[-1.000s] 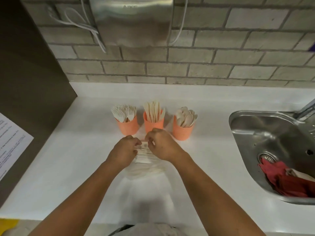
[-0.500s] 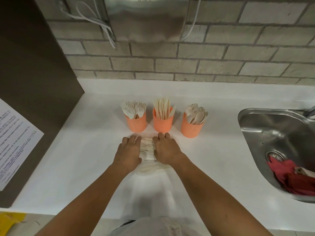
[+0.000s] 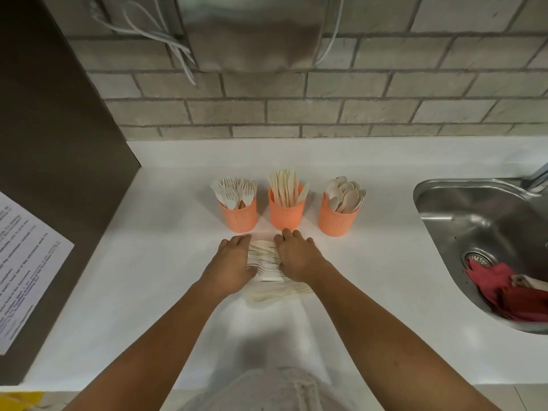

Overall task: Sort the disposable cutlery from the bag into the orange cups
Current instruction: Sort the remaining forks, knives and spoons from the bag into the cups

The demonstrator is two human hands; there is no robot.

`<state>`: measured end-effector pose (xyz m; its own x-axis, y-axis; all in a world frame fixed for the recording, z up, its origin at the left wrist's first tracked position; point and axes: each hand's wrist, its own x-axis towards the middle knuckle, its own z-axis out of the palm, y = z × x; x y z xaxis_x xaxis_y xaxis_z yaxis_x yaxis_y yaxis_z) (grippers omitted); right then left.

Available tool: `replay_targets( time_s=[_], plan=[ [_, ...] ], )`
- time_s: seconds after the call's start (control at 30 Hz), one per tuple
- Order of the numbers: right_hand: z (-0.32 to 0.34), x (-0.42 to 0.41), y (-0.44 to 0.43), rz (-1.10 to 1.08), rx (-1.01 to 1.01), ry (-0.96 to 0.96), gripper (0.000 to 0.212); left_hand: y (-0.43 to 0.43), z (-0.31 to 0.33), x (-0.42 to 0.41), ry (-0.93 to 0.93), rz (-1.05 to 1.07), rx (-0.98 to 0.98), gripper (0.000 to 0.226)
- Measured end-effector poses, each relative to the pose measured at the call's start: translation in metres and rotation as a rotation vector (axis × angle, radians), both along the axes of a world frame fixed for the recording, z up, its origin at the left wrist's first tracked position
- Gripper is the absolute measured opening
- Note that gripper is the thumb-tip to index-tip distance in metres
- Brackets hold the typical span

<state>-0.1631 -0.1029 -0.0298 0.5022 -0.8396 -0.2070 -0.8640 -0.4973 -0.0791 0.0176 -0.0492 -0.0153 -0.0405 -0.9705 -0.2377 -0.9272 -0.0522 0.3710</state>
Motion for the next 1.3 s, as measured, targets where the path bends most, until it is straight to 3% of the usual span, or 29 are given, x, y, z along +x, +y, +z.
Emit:
replay_targets(
  time_s=[0.27,0.57,0.9,1.1,1.3],
  plan=[
    [-0.001,-0.003,-0.003,0.06,0.014,-0.04,0.041,-0.009,0.0,0.007,0.043,-0.012,0.046,0.093],
    [-0.004,-0.017,0.0,0.004,-0.042,-0.217,0.034,-0.022,0.002,0.015,0.194,0.03,0.045,0.096],
    [0.004,-0.022,0.002,0.045,-0.183,-0.389,0.037,-0.023,0.028,0.004,0.517,0.152,-0.214,0.036],
    [0.01,-0.02,-0.004,0.084,-0.301,-0.455,0.04,-0.024,0.034,-0.003,0.674,0.231,-0.278,0.029],
    [0.027,-0.016,-0.01,-0.023,-0.307,-0.709,0.02,-0.023,0.054,-0.012,1.053,0.261,-0.267,0.028]
  ],
)
